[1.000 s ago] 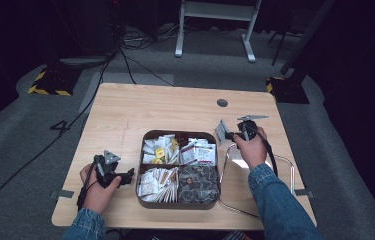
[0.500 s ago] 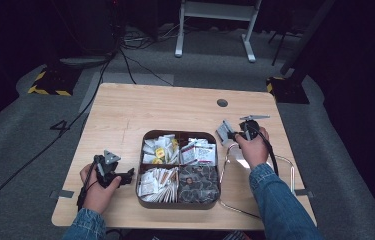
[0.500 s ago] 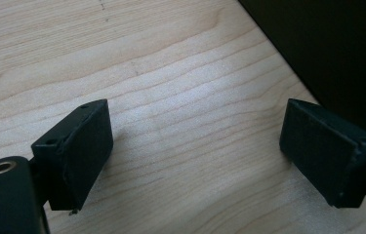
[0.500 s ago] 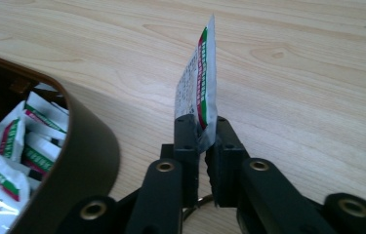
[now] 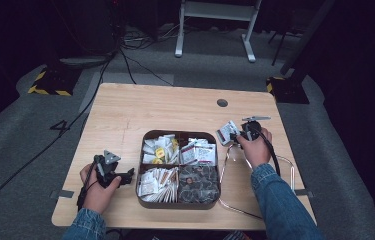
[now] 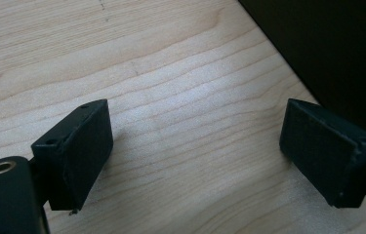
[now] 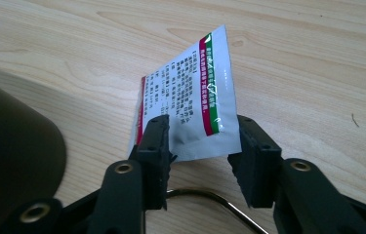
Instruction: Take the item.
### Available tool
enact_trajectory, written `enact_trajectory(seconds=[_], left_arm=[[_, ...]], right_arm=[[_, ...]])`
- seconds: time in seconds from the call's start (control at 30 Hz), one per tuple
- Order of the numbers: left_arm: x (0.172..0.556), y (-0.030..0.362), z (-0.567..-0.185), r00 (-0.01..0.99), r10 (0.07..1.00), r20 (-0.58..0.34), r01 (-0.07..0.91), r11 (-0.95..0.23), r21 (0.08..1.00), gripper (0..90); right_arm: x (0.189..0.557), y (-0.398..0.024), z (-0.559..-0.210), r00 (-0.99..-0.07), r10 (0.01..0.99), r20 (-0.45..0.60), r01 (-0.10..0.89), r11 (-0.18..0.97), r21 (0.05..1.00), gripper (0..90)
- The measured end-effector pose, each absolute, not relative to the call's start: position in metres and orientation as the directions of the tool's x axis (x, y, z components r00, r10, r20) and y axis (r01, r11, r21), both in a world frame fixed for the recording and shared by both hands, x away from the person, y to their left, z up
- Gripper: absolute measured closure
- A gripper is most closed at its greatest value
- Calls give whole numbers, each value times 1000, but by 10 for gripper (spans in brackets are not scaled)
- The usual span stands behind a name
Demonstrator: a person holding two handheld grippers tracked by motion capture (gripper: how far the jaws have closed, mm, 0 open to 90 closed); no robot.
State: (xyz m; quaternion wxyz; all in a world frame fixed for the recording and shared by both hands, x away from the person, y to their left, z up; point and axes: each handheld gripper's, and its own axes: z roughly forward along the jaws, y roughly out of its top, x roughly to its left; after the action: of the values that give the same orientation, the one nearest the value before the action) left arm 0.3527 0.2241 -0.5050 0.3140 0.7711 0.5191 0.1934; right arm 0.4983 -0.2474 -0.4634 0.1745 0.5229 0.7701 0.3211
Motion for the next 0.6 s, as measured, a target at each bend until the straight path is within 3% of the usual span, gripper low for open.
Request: enact_trajectory(seconds=[0.3,0.6], left_arm=[[353,224,-505,387,922,-27,678,-264,686,128],[353,224,-505,386,922,-28,679,-264,685,127]], right_arm=[[505,-248,-473,-394,919,-2,688,296,663,517],[503,-253,-467,-377,926,-28,668,293,684,491]])
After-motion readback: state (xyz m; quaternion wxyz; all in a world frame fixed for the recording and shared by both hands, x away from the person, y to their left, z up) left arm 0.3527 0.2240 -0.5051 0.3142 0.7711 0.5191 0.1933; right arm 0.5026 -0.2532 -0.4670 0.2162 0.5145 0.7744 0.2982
